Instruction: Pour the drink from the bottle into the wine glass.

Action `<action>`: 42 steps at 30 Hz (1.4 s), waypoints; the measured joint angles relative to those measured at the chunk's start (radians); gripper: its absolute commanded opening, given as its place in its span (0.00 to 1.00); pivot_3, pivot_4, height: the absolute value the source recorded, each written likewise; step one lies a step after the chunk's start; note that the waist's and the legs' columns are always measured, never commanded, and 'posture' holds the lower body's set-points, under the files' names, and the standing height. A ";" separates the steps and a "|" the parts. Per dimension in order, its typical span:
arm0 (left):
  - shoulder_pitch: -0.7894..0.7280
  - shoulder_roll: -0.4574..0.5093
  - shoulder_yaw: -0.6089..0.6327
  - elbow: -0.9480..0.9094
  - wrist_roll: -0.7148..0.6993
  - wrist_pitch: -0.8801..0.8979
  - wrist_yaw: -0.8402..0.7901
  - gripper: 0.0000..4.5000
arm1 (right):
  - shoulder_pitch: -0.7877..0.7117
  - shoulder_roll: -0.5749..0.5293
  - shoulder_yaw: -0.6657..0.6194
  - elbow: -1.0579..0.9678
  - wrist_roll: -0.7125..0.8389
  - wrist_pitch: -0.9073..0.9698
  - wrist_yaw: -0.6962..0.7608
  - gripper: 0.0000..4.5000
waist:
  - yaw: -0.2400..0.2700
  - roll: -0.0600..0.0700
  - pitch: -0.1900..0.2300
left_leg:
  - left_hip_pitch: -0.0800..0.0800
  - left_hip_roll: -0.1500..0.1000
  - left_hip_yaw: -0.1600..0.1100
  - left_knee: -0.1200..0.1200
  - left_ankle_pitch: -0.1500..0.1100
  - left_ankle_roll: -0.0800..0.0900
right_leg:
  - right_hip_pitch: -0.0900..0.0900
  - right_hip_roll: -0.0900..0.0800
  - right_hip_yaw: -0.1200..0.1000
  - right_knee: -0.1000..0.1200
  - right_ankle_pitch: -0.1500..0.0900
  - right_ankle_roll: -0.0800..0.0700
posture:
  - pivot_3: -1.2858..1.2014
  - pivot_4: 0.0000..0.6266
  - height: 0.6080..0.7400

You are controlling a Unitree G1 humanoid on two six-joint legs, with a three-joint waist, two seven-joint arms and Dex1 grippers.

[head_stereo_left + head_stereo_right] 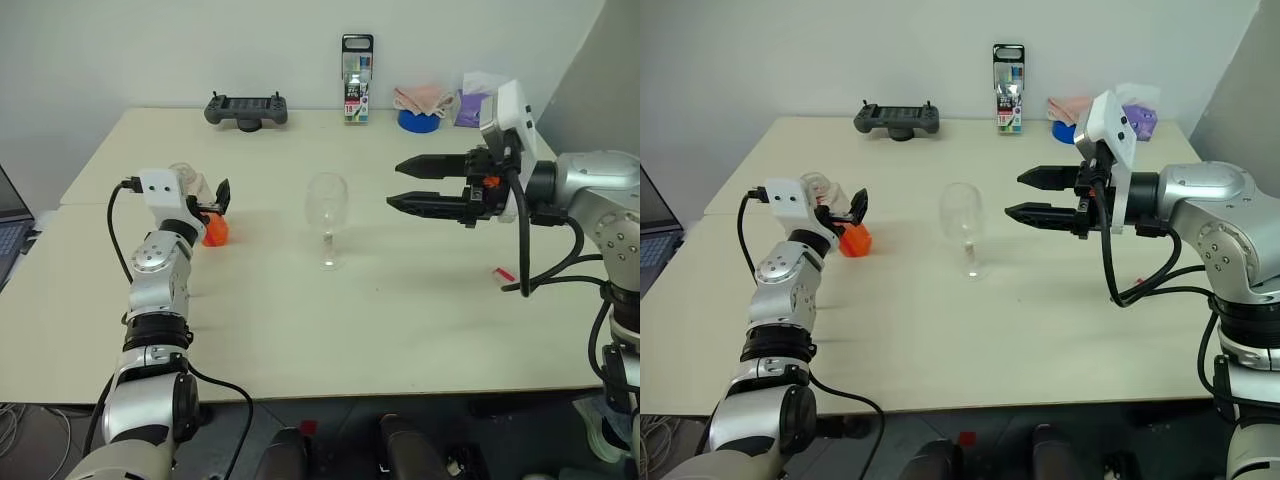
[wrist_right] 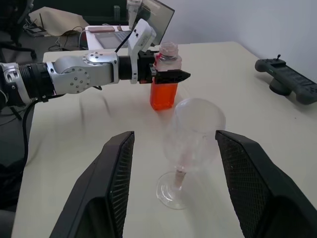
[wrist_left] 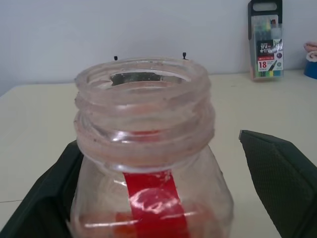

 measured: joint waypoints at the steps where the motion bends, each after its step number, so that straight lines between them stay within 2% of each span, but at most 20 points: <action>1: -0.003 0.001 0.000 0.011 0.001 -0.005 -0.006 0.96 | 0.000 0.000 0.000 0.000 0.000 0.000 -0.003 0.62 | -0.001 0.000 0.000 | 0.000 0.000 0.000 0.000 0.000 0.000 | 0.000 0.000 0.000 0.000 0.000 0.000 | 0.52 0.24 1.00; 3: -0.005 0.002 0.000 0.028 0.003 -0.019 -0.008 0.87 | 0.000 0.000 0.000 0.000 0.000 0.001 -0.013 0.63 | -0.001 0.000 0.000 | 0.000 0.000 0.000 0.000 0.000 0.000 | 0.000 0.000 0.000 0.000 0.000 0.000 | 0.52 0.24 1.00; 8: -0.004 0.005 0.001 0.029 0.001 -0.023 -0.026 0.51 | 0.021 0.000 -0.026 -0.032 0.011 0.012 -0.040 0.63 | 0.000 0.000 0.000 | 0.000 0.000 0.000 0.000 0.000 0.000 | 0.000 0.000 0.000 0.000 0.000 0.000 | 0.52 0.24 1.00; 10: -0.003 0.006 0.000 0.027 0.000 -0.022 -0.048 0.41 | 0.053 -0.006 -0.050 -0.044 0.005 0.009 -0.069 0.63 | 0.000 0.000 0.000 | -0.001 0.000 0.000 0.000 0.000 0.000 | 0.000 0.000 0.000 0.000 0.000 0.000 | 0.52 0.24 1.00; 14: -0.019 0.046 -0.082 -0.014 0.025 -0.018 -0.173 0.40 | 0.164 -0.012 -0.120 -0.096 -0.015 -0.001 -0.146 0.63 | 0.005 -0.002 0.001 | -0.003 0.000 -0.002 0.001 0.000 0.000 | -0.002 0.000 -0.002 0.000 0.000 0.000 | 0.52 0.24 1.00; 17: -0.126 0.048 -0.168 -0.036 0.060 -0.028 -0.267 0.39 | 0.252 0.034 -0.175 -0.181 -0.021 -0.009 -0.237 0.63 | 0.014 -0.003 0.002 | -0.005 0.000 -0.003 0.002 0.000 0.000 | -0.002 0.000 -0.004 0.000 0.000 0.000 | 0.52 0.24 1.00; 19: -0.204 0.042 -0.226 -0.052 0.089 -0.085 -0.323 0.39 | 0.315 0.082 -0.171 -0.244 -0.024 -0.012 -0.291 0.63 | 0.016 -0.003 0.002 | -0.006 -0.001 -0.002 0.002 0.000 0.000 | -0.002 0.000 -0.003 0.000 0.000 0.000 | 0.52 0.24 1.00; 23: -0.290 0.015 -0.281 -0.015 0.120 -0.202 -0.384 0.39 | 0.357 0.105 -0.148 -0.289 -0.052 -0.029 -0.351 0.63 | 0.003 -0.003 0.001 | -0.003 -0.001 0.001 0.001 0.000 0.000 | -0.002 0.000 0.001 0.000 0.000 0.000 | 0.52 0.24 1.00; 31: -0.362 0.003 -0.349 0.290 0.222 -0.444 -0.420 0.39 | 0.437 0.126 -0.209 -0.348 -0.030 -0.065 -0.404 0.63 | -0.004 -0.003 0.002 | -0.002 0.001 0.001 0.001 0.000 0.000 | -0.002 0.002 0.001 0.001 -0.003 0.005 | 0.52 0.24 1.00; 42: -0.419 0.014 -0.362 0.428 0.314 -0.626 -0.371 0.38 | 0.502 0.143 -0.207 -0.397 -0.021 -0.069 -0.444 0.63 | -0.003 -0.003 0.002 | -0.003 0.000 0.000 0.001 0.000 0.000 | -0.002 0.002 0.001 0.002 -0.003 0.005 | 0.52 0.24 1.00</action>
